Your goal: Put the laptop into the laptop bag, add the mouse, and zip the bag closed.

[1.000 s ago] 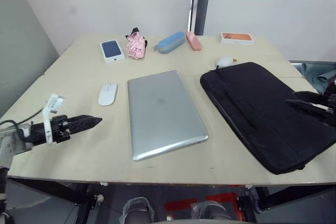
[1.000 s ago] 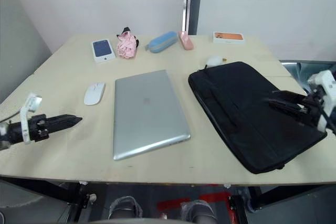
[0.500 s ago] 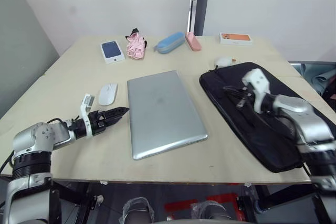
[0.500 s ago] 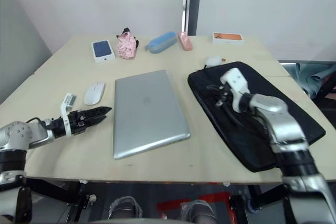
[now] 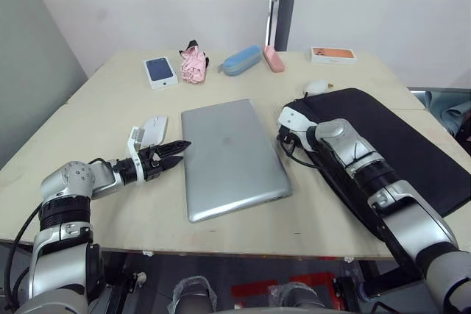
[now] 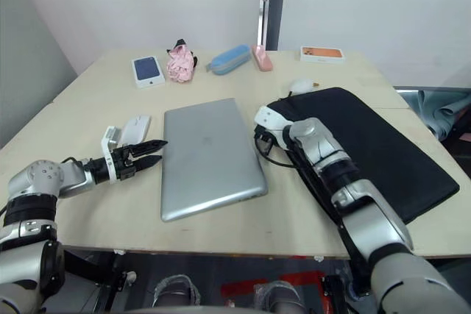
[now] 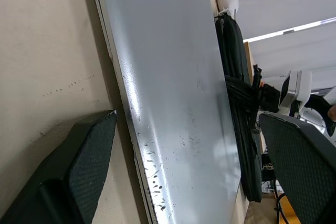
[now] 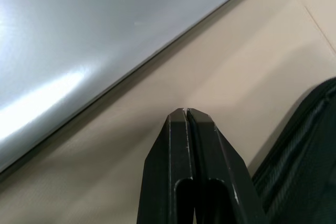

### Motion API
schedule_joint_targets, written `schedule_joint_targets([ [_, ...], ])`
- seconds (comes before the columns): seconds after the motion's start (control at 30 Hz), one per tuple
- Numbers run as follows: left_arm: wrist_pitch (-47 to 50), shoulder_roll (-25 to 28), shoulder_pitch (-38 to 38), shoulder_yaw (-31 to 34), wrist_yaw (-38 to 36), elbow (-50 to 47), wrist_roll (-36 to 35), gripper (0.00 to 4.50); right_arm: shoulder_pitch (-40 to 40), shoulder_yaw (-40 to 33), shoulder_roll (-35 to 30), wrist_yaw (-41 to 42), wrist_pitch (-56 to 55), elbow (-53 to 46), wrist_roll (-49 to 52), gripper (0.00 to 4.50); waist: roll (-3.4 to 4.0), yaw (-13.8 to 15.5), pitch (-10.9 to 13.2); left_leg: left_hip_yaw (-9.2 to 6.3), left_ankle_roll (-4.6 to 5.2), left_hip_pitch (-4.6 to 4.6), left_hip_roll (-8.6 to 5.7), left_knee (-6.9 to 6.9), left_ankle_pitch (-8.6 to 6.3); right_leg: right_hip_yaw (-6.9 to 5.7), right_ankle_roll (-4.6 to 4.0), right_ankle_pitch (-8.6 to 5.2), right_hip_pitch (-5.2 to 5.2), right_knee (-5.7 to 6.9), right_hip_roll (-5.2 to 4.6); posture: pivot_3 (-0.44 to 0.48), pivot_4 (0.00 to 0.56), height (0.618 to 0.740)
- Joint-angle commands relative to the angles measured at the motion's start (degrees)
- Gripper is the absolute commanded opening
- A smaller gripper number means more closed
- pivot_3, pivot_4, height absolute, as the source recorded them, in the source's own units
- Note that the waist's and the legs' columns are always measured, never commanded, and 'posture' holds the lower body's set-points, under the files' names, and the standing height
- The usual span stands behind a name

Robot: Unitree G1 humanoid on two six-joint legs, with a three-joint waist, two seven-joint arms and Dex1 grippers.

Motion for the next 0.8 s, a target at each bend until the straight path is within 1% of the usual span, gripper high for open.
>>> schedule_joint_targets([
  [0.03,1.86,-0.1,0.37,-5.09,-1.05,1.44,2.31,4.5,-2.66,0.97,3.66,2.62,-3.14,4.36,-0.9,0.08,0.01,-0.27,-0.06,0.0,0.08,0.01,-0.06,0.0,-0.04,0.01,0.0,0.0,0.01,0.03,-0.07,0.0,0.15,0.74],
  [0.13,4.24,-0.59,1.04,-7.54,-1.81,-0.23,2.27,4.5,-4.21,-0.08,6.91,4.16,-3.93,6.44,-0.27,0.08,0.06,-0.73,-0.11,0.0,0.22,0.02,-0.1,0.0,-0.1,0.01,0.0,0.0,0.03,0.05,-0.15,0.0,0.15,0.74],
  [0.27,5.61,-1.38,3.14,-9.71,-2.52,-5.52,1.5,4.5,-5.16,-2.21,8.52,3.79,-2.9,7.38,0.05,0.08,0.07,-1.14,-0.16,0.01,0.22,-0.02,-0.12,-0.08,-0.09,-0.02,0.0,-0.01,0.03,-0.1,-0.16,0.0,0.15,0.74],
  [0.47,9.96,-4.96,2.04,-5.28,1.08,-10.04,-1.53,4.5,-3.26,-3.96,9.29,8.18,0.84,1.75,2.21,0.08,0.08,-1.25,-0.17,-0.01,0.27,-0.08,-0.22,-0.35,-0.06,-0.16,0.0,0.0,0.08,-0.49,-0.26,0.0,0.15,0.74],
  [0.57,11.62,-6.4,0.93,-1.92,2.34,-11.09,-2.82,4.5,-3.12,-4.9,9.36,8.3,2.03,0.72,2.47,0.08,0.08,-1.41,-0.17,-0.05,0.27,-0.12,-0.22,-0.54,-0.04,-0.27,0.0,0.0,0.13,-0.75,-0.26,0.0,0.15,0.74],
  [0.63,12.31,-6.82,0.86,-0.84,2.32,-12.44,-3.9,4.5,-3.21,-5.57,9.2,8.35,2.38,0.73,2.52,0.08,0.08,-1.46,-0.16,-0.06,0.21,-0.16,-0.22,-0.69,0.01,-0.3,0.0,0.01,0.11,-0.89,-0.25,0.0,0.15,0.74],
  [0.73,12.14,-7.11,0.94,0.04,3.14,-12.69,-3.51,3.66,-3.12,-5.63,8.68,8.3,1.94,1.16,1.72,0.0,0.09,-1.6,-0.16,-0.25,0.16,-0.46,-0.2,-0.73,0.1,-0.48,-0.01,0.01,-0.04,-0.97,-0.23,0.0,0.15,0.74],
  [0.8,11.9,-6.87,0.71,0.75,2.68,-12.89,-3.91,3.0,-2.94,-5.74,8.28,8.51,1.8,1.17,1.59,0.0,0.09,-1.52,-0.15,-0.57,0.55,-0.8,-0.18,-0.68,0.38,-0.66,-0.01,0.01,-0.11,-1.04,-0.23,0.0,0.15,0.74],
])
